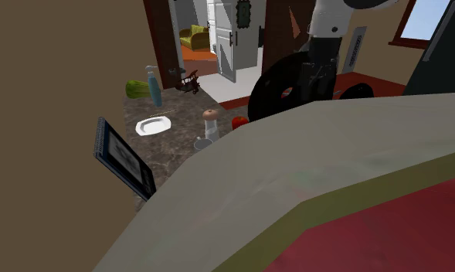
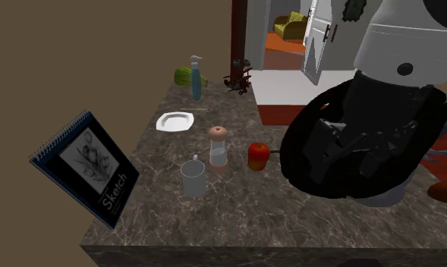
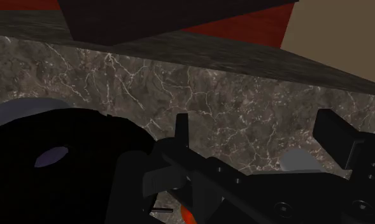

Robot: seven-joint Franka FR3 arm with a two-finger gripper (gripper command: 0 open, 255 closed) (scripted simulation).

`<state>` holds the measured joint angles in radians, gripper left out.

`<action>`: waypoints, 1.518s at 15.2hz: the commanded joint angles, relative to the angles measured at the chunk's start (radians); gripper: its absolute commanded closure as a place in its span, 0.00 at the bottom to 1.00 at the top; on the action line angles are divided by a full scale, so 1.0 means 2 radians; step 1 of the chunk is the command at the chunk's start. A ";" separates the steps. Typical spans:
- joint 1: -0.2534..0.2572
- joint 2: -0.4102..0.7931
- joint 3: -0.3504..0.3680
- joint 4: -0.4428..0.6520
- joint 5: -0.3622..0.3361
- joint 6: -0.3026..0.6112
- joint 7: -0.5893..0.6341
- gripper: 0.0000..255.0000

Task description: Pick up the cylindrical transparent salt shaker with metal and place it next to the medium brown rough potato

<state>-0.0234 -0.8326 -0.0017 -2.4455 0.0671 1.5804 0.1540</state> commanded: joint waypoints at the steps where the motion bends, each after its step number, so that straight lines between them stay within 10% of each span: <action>1: 0.000 0.000 0.000 0.000 0.000 0.000 0.000 0.00; 23: 0.010 0.464 0.078 0.319 -0.065 0.112 0.112 0.00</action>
<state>-0.0086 0.0389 0.1488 -1.8559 -0.0487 1.8000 0.3623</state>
